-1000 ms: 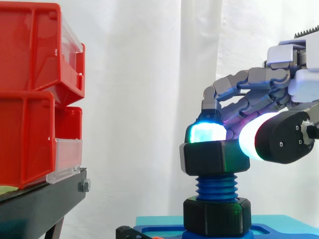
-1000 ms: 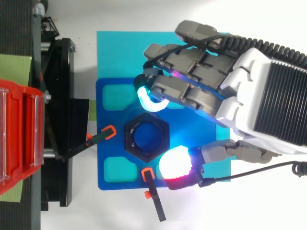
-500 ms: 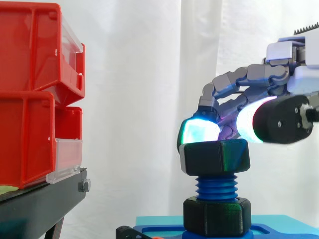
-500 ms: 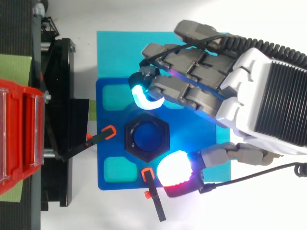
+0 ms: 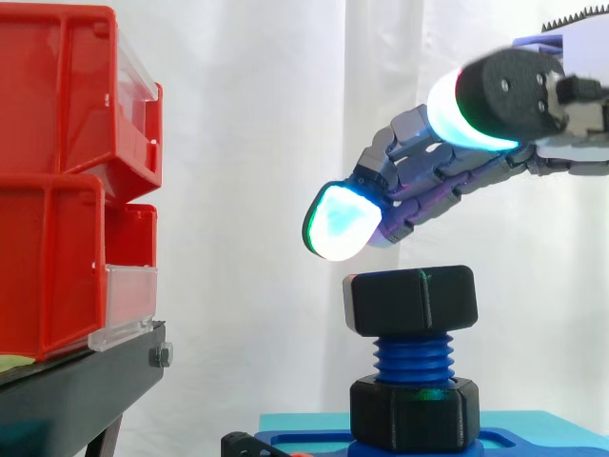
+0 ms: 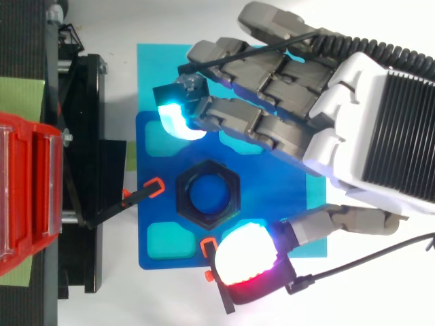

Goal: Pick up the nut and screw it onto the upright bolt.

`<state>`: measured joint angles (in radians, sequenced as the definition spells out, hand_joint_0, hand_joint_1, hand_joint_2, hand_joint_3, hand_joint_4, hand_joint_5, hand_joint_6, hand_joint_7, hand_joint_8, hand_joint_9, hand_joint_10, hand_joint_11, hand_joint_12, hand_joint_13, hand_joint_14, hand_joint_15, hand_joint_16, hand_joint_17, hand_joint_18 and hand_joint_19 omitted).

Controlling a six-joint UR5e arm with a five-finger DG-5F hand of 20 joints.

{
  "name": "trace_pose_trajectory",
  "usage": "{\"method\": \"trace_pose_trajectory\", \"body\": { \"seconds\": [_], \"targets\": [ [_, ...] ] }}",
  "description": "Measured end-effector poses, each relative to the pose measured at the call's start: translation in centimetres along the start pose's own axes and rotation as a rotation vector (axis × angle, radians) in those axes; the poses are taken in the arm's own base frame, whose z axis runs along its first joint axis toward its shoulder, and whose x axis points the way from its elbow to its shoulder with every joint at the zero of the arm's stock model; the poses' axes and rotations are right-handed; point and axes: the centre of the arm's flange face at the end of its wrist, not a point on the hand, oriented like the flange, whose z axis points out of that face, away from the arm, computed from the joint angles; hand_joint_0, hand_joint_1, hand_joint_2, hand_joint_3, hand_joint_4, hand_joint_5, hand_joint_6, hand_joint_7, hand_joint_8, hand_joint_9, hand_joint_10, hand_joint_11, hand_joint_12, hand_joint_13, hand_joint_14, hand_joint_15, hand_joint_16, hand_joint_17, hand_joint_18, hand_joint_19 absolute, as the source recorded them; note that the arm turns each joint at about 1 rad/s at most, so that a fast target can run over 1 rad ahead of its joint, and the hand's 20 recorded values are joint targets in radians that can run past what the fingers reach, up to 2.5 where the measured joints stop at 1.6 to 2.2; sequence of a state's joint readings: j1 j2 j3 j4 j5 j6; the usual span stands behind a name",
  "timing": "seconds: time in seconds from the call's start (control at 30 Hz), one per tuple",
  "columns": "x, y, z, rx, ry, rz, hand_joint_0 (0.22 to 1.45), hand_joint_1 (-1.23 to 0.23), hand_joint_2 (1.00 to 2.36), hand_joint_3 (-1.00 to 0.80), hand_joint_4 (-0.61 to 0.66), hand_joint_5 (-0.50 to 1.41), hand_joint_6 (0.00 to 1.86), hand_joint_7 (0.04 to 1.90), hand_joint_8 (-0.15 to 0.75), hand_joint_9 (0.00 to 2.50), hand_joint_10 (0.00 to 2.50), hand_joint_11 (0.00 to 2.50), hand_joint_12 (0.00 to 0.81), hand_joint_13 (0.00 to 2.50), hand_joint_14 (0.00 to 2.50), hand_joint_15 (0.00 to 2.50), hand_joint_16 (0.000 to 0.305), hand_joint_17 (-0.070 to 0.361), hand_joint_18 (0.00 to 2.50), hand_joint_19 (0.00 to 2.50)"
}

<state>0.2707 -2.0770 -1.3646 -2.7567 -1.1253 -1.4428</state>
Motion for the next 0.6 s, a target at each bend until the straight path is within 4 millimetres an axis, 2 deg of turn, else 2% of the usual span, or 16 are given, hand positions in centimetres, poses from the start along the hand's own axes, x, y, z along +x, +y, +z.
{"method": "trace_pose_trajectory", "body": {
  "seconds": [0.13, 0.33, 0.6],
  "targets": [
    [-0.1, 0.7, 0.1, -0.012, -0.018, 0.005, 0.44, 0.06, 1.00, -0.50, 0.15, -0.22, 0.50, 0.60, 0.252, 0.24, 0.00, 0.00, 0.413, 0.24, 0.00, 0.00, 0.056, 0.126, 0.04, 0.00],
    [-0.1, 2.6, 0.1, -0.064, -0.039, -0.001, 0.46, 0.07, 1.00, -0.50, 0.14, -0.22, 0.50, 0.60, 0.245, 0.23, 0.00, 0.00, 0.405, 0.22, 0.00, 0.00, 0.055, 0.123, 0.01, 0.00],
    [2.6, 4.1, 0.1, -0.104, -0.011, -0.006, 0.47, 0.05, 1.00, -0.50, 0.15, -0.21, 0.50, 0.64, 0.245, 0.23, 0.00, 0.00, 0.400, 0.22, 0.00, 0.00, 0.053, 0.120, 0.01, 0.00]
  ]
}}
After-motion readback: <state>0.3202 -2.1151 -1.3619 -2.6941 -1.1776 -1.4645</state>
